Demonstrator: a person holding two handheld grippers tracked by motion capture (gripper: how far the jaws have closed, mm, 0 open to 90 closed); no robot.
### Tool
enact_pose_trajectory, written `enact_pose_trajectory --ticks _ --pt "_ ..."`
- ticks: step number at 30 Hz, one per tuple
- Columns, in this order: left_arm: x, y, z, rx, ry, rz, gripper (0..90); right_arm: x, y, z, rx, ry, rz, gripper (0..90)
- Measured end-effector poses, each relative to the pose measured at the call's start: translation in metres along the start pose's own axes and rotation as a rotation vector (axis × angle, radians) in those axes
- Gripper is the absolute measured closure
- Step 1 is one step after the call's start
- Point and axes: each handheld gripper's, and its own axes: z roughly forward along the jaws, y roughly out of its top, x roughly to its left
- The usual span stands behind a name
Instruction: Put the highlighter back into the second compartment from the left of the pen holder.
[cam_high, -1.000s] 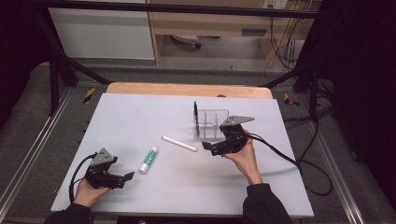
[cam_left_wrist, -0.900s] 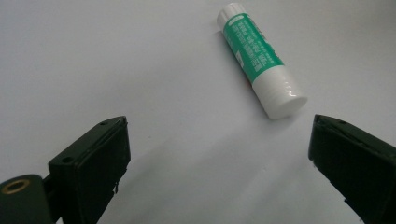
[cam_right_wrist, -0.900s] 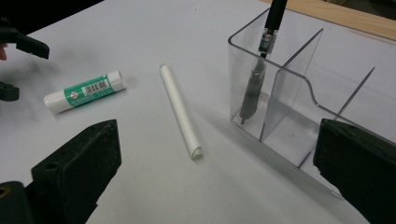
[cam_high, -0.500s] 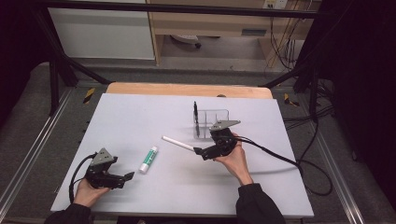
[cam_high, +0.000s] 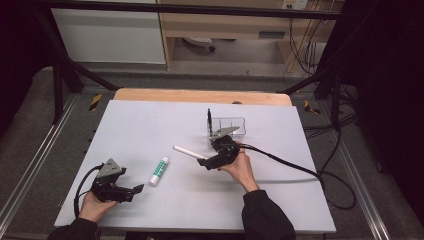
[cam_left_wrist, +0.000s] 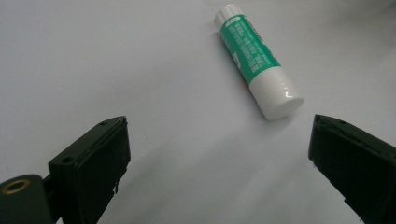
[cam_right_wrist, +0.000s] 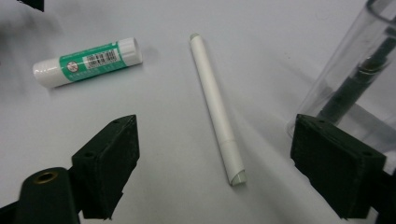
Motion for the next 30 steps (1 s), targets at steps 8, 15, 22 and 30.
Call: enact_pose_trajectory --ticks 8,15,22,30 --pt "0.000 0.000 0.000 0.000 0.000 0.001 5.4 -0.004 0.003 0.030 0.047 0.026 0.000 33.8" --pt "-0.001 0.001 0.001 0.004 0.000 0.002 5.4 -0.010 0.002 0.046 0.077 0.035 -0.030 52.7" --pt "-0.001 0.001 0.001 0.006 -0.002 0.003 5.4 -0.012 0.000 0.050 0.084 0.045 -0.056 67.1" --pt "-0.001 0.001 0.000 0.004 -0.001 0.002 5.5 -0.013 0.000 0.049 0.086 0.042 -0.085 76.3"
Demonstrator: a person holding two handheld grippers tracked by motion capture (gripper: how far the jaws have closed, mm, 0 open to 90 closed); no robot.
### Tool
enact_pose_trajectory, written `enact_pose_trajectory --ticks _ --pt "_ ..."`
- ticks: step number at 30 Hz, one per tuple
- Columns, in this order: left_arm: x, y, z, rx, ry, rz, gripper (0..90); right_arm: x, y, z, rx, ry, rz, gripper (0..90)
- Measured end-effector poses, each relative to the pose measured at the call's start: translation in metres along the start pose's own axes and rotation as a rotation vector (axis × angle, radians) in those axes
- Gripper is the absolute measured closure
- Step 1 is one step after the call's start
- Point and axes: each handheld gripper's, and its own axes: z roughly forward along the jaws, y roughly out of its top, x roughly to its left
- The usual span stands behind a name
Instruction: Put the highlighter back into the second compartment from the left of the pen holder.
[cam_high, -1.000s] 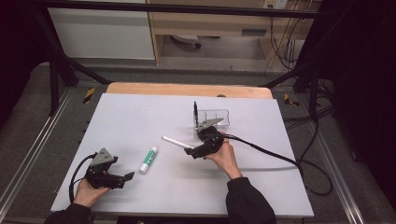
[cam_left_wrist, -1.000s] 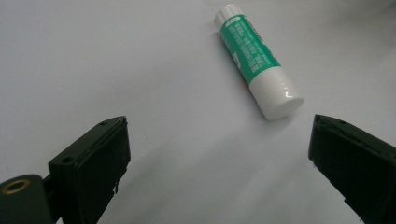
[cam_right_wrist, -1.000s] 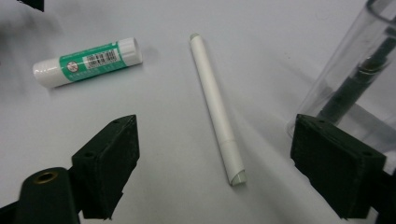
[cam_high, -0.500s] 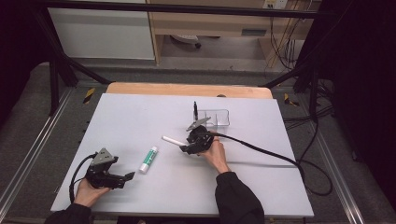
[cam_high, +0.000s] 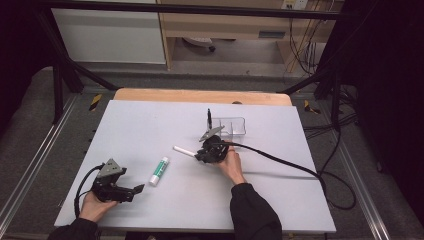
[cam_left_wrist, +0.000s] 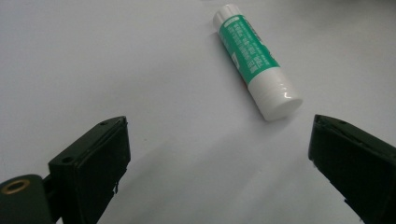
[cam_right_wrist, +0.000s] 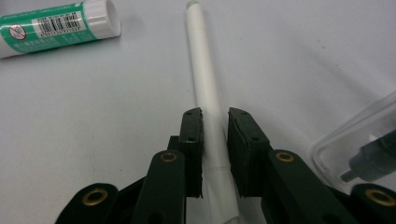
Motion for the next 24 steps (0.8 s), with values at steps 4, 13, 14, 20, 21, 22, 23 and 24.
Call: enact_pose_trajectory --ticks 4,13,14,20,21,22,23,24 --pt "0.000 0.000 0.000 0.000 0.000 0.001 5.4 0.000 0.000 0.000 -0.003 0.001 -0.019 78.2" --pt "-0.001 0.001 -0.001 -0.005 0.001 0.004 5.4 0.005 0.003 -0.014 -0.029 0.006 -0.012 78.6" --pt "-0.001 0.001 -0.002 -0.008 0.001 0.004 5.4 0.006 0.004 -0.018 -0.034 0.006 -0.010 78.6" --pt "-0.005 0.006 -0.006 -0.024 0.004 0.020 5.4 0.013 0.005 -0.041 -0.033 0.024 -0.016 78.6" --pt "-0.006 0.007 -0.006 -0.028 -0.001 0.023 5.4 0.014 0.004 -0.045 -0.036 0.025 -0.014 78.6" --pt "-0.008 0.008 -0.006 -0.029 -0.001 0.031 5.4 0.015 0.003 -0.049 -0.038 0.030 -0.013 78.6" --pt "-0.011 0.009 -0.006 -0.027 -0.003 0.038 5.4 0.016 0.001 -0.052 -0.034 0.037 -0.007 78.6" --pt "-0.013 0.010 -0.006 -0.022 -0.006 0.047 5.4 0.017 -0.001 -0.054 -0.036 0.037 -0.006 78.6"
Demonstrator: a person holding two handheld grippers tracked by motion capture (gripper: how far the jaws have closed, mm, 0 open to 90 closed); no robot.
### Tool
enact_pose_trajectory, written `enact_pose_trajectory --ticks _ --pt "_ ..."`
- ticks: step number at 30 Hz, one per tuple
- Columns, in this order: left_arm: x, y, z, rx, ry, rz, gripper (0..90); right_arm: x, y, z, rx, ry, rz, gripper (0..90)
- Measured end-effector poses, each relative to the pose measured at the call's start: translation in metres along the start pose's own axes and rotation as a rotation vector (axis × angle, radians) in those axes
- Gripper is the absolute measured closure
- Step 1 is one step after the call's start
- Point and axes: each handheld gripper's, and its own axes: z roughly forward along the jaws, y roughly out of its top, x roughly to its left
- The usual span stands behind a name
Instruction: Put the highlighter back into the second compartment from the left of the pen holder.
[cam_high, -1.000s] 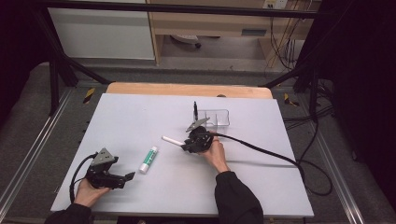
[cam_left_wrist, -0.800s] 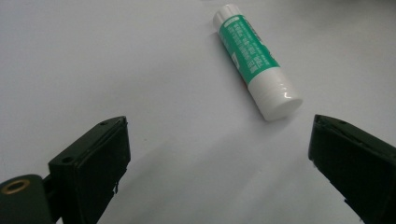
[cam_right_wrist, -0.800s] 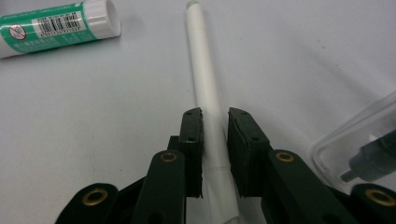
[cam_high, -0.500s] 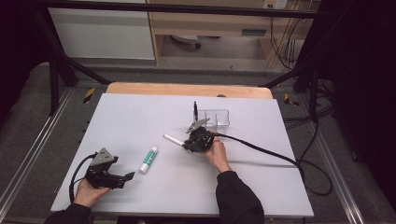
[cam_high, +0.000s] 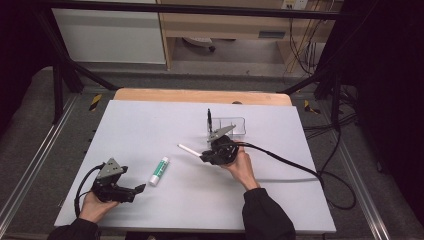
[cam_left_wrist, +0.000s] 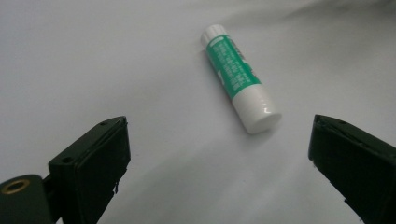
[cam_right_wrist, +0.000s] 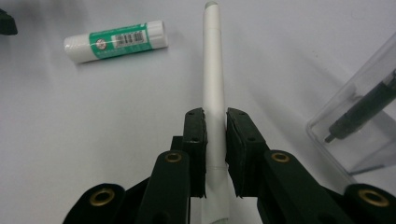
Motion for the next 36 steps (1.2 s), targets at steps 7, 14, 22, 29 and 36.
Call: enact_pose_trajectory --ticks 7,14,22,29,36 --pt "-0.018 0.015 0.003 0.009 -0.014 0.071 5.4 0.009 -0.014 -0.018 0.044 0.032 0.015 78.6" --pt "-0.041 0.030 0.013 0.050 -0.044 0.165 5.4 0.019 -0.024 -0.036 0.075 0.050 0.007 78.6" --pt "-0.071 0.049 0.030 0.094 -0.070 0.295 5.4 0.029 -0.030 -0.047 0.111 0.074 -0.005 78.6" --pt "-0.095 0.065 0.042 0.131 -0.071 0.413 5.4 0.035 -0.032 -0.054 0.144 0.102 0.006 78.6" --pt "-0.116 0.077 0.057 0.155 -0.065 0.527 8.0 0.041 -0.029 -0.058 0.162 0.126 0.006 78.6"
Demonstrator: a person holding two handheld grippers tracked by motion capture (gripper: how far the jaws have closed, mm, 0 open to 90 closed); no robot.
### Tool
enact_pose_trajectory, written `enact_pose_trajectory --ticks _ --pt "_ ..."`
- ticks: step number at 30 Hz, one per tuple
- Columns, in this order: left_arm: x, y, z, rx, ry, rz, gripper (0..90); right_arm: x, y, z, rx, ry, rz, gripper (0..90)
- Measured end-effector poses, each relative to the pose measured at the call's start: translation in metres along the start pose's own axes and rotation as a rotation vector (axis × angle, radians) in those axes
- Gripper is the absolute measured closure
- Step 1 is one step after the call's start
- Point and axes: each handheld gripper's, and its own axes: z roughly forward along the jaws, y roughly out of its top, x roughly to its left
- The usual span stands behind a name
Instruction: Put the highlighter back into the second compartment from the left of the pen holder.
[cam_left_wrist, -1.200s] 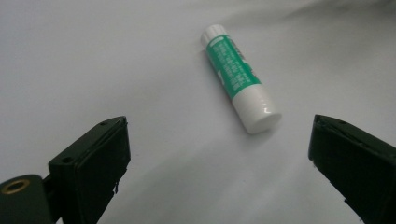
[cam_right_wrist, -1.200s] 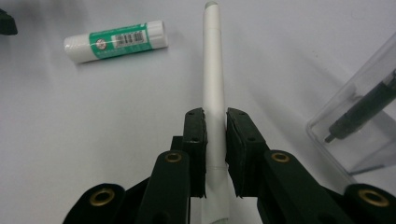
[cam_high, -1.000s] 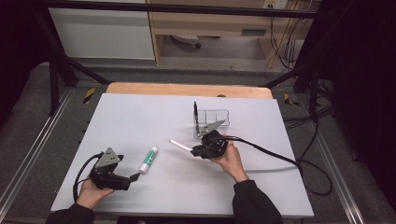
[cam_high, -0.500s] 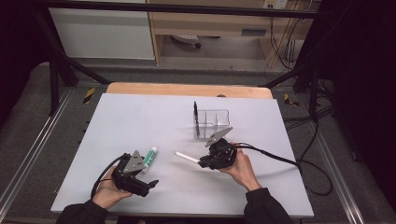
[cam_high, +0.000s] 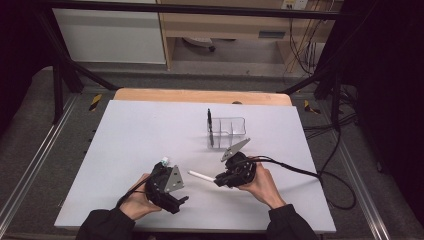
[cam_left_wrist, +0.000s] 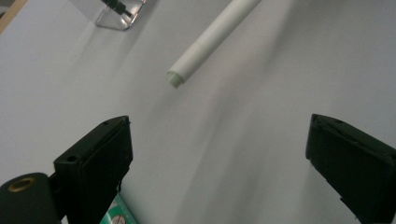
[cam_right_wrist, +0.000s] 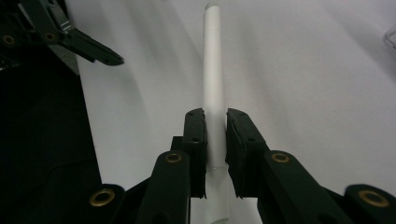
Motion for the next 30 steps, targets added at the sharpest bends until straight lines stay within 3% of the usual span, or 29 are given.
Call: enact_pose_trajectory --ticks 8,18,30 --pt "-0.014 0.019 0.015 0.012 0.015 0.141 18.9 0.004 0.005 0.004 0.039 0.046 0.003 78.6" --pt "-0.027 0.033 0.027 -0.002 0.017 0.291 40.3 0.007 0.004 0.010 0.073 0.085 0.015 78.6" --pt "-0.039 0.040 0.037 -0.014 0.037 0.398 65.9 0.009 0.002 0.009 0.075 0.114 0.024 78.6"
